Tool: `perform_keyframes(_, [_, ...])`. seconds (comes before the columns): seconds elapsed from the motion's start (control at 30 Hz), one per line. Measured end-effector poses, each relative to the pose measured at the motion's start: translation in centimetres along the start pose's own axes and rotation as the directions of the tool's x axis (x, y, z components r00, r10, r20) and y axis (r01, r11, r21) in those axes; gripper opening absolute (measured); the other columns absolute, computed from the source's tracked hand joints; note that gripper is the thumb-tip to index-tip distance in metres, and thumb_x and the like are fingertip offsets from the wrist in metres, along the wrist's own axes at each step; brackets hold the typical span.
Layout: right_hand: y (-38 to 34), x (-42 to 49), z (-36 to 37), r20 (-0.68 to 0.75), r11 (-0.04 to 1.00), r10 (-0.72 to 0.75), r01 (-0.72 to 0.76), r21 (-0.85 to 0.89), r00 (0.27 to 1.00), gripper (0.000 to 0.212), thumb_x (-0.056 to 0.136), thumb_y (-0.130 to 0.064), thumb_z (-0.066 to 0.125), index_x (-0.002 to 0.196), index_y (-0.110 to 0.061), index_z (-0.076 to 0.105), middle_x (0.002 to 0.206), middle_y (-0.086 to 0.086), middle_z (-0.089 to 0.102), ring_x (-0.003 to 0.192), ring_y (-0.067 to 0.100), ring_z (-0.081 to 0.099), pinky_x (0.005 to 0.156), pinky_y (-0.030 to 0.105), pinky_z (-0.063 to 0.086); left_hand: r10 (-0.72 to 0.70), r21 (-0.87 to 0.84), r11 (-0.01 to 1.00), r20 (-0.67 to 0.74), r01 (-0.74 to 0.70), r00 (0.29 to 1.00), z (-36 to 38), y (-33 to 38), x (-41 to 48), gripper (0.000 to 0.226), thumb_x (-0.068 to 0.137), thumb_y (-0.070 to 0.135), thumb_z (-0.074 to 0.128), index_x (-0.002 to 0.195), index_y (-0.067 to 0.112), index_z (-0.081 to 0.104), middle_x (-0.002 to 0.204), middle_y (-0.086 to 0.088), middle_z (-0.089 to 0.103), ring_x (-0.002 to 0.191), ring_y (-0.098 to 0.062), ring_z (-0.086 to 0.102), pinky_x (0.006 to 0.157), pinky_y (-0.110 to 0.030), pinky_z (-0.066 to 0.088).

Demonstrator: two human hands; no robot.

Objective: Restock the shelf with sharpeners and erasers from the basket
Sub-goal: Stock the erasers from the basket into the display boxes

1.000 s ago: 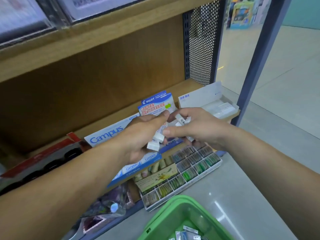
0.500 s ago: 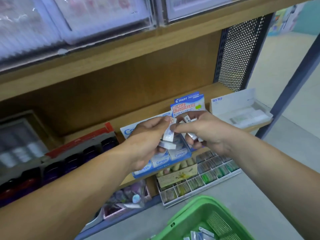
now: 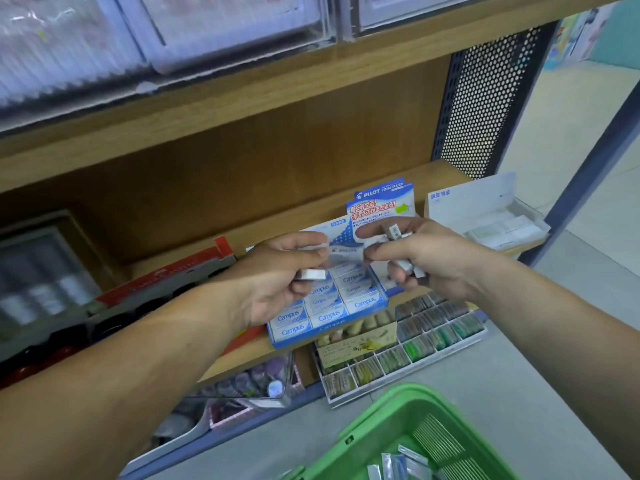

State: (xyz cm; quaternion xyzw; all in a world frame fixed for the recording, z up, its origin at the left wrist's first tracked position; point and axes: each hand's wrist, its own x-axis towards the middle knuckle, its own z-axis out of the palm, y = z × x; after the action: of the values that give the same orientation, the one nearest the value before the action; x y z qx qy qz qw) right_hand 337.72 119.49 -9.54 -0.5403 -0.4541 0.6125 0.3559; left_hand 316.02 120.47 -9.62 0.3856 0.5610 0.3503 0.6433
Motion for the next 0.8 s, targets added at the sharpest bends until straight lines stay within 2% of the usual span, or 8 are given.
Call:
perform_keyframes(0.07, [0.3,-0.1,0.1,0.029,0.996,0.043,-0.045,0.072,0.999,0.025,0.087,-0.004,0.072,0.111,-0.010,0.073,0.095,0.015,0.074,0.042,0.013,0.043,0.045,0.023,0.029,0.049,0.040,0.998,-0.027,-0.048,0.998,-0.2,-0.3,0.0,0.026,0.088,-0.004,0.073,0.104,0.017,0.073,0.092,-0.010,0.069,0.057,-0.011,0.055,0.043,-0.020,0.031])
perform_keyframes(0.17, [0.6,0.0,0.5,0.018,0.998,0.026,-0.027,0.055,0.999,0.015,0.088,-0.005,0.072,0.101,-0.012,0.071,0.107,0.028,0.073,0.042,0.012,0.043,0.047,0.023,0.027,0.083,0.111,0.991,-0.051,-0.077,0.995,-0.2,-0.6,-0.1,0.026,0.086,-0.002,0.077,0.099,0.019,0.071,0.088,-0.003,0.067,0.056,-0.010,0.057,0.045,-0.022,0.034])
perform_keyframes(0.33, [0.6,0.5,0.2,0.007,1.000,0.006,-0.006,0.028,1.000,0.014,0.089,-0.004,0.070,0.101,-0.013,0.071,0.102,0.019,0.076,0.044,0.014,0.044,0.048,0.023,0.033,0.107,0.175,0.980,-0.073,-0.093,0.992,-0.1,-0.5,-0.1,0.025,0.084,0.005,0.082,0.101,0.020,0.070,0.085,-0.004,0.068,0.057,-0.012,0.060,0.047,-0.023,0.039])
perform_keyframes(0.4, [0.6,0.6,0.0,-0.012,1.000,-0.008,0.007,-0.020,1.000,0.013,0.089,-0.004,0.070,0.101,-0.008,0.072,0.101,0.019,0.076,0.044,0.015,0.045,0.047,0.023,0.033,0.109,0.206,0.974,-0.075,-0.091,0.991,-0.1,-0.4,-0.2,0.028,0.083,0.008,0.084,0.104,0.020,0.071,0.088,-0.004,0.071,0.062,-0.013,0.062,0.050,-0.023,0.043])
perform_keyframes(0.57, [0.7,0.6,-0.9,-0.073,0.999,0.006,-0.009,-0.039,0.997,0.020,0.089,-0.004,0.071,0.108,-0.004,0.073,0.092,0.014,0.078,0.044,0.016,0.046,0.045,0.023,0.034,0.179,0.443,0.887,-0.068,-0.131,0.982,0.8,-0.5,-0.2,0.025,0.077,0.023,0.090,0.093,0.022,0.071,0.087,0.001,0.075,0.067,-0.012,0.069,0.063,-0.031,0.053])
perform_keyframes(0.63, [0.4,0.7,-1.9,-0.132,0.996,-0.006,-0.006,-0.093,0.991,0.015,0.087,-0.006,0.072,0.102,-0.006,0.075,0.092,0.013,0.078,0.044,0.017,0.047,0.044,0.022,0.035,0.203,0.496,0.857,-0.073,-0.141,0.976,1.6,-0.5,-0.1,0.025,0.077,0.027,0.091,0.089,0.021,0.070,0.082,-0.002,0.075,0.065,-0.011,0.068,0.061,-0.029,0.052])
perform_keyframes(0.73, [0.6,0.8,-4.5,-0.335,0.965,-0.101,0.011,-0.262,0.937,0.003,0.087,-0.010,0.073,0.088,-0.008,0.072,0.073,0.010,0.070,0.042,0.019,0.047,0.041,0.023,0.034,0.236,0.554,0.817,-0.068,-0.160,0.969,3.6,-0.2,0.6,0.020,0.081,0.027,0.087,0.088,0.020,0.070,0.069,0.002,0.070,0.050,-0.001,0.060,0.053,-0.020,0.044])
perform_keyframes(0.8, [1.5,1.0,-5.7,-0.397,0.893,-0.187,-0.013,-0.450,0.899,0.019,0.089,-0.016,0.069,0.072,-0.013,0.061,0.059,0.006,0.056,0.047,0.023,0.049,0.043,0.024,0.037,0.252,0.575,0.800,-0.059,-0.173,0.966,5.2,0.1,1.5,0.016,0.085,0.024,0.084,0.090,0.019,0.070,0.070,0.002,0.069,0.042,0.002,0.056,0.043,-0.015,0.038])
